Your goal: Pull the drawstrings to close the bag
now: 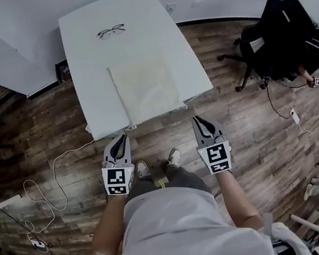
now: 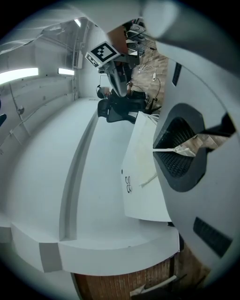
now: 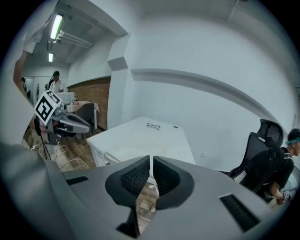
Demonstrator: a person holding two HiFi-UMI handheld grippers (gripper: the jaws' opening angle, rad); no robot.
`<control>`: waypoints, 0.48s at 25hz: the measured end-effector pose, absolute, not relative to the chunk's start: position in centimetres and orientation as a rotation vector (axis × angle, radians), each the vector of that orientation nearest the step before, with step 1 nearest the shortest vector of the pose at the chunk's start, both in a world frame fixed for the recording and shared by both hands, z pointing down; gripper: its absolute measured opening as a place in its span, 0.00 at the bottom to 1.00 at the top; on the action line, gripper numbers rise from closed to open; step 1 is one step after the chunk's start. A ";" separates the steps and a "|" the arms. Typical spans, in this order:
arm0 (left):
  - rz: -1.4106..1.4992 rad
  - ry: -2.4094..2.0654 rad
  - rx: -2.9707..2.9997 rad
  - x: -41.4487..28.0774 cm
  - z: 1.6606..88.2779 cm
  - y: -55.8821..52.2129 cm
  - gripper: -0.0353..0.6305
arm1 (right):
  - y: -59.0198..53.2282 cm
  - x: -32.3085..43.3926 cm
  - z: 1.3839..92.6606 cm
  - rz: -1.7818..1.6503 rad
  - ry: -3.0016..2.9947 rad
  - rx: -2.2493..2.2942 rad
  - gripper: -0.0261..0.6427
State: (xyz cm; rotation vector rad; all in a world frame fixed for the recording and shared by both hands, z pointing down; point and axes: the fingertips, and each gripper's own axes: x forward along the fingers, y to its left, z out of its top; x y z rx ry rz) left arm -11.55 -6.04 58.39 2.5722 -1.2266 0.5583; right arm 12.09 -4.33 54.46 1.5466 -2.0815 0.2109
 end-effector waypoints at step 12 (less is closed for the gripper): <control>0.693 -1.455 2.324 -11.0 70.3 -10.2 0.12 | -10.5 18.0 68.0 0.246 -2.044 1.285 0.11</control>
